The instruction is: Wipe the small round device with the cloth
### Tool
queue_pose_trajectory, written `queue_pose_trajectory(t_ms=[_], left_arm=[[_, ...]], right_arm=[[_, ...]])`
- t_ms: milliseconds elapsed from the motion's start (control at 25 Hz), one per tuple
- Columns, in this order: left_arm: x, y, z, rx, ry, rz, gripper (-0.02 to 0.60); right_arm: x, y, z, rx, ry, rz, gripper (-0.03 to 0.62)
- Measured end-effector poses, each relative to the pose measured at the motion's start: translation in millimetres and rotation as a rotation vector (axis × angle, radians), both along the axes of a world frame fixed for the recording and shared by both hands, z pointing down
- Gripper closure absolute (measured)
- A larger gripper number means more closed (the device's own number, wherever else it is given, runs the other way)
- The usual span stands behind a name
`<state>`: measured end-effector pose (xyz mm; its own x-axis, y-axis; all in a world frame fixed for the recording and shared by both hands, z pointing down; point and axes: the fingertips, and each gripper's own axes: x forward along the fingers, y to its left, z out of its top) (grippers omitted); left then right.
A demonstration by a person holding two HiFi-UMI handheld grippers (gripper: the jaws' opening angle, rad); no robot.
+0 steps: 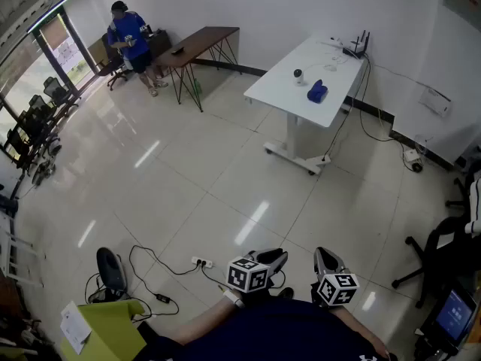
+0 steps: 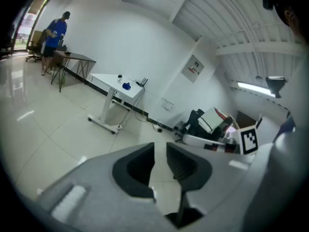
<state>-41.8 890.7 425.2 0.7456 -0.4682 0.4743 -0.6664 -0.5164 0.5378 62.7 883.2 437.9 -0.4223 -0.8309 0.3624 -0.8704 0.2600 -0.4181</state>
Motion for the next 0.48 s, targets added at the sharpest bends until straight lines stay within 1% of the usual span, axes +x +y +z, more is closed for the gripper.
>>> queue_pose_trajectory(t_ms=[200, 480], left_arm=[[5, -13, 2, -0.006, -0.003, 0.004, 0.503], [10, -49, 7, -0.004, 0.006, 0.005, 0.503]], right_arm=[[2, -17, -1, 0.001, -0.003, -0.006, 0.582], [14, -52, 1, 0.008, 0.008, 0.013, 0.582]])
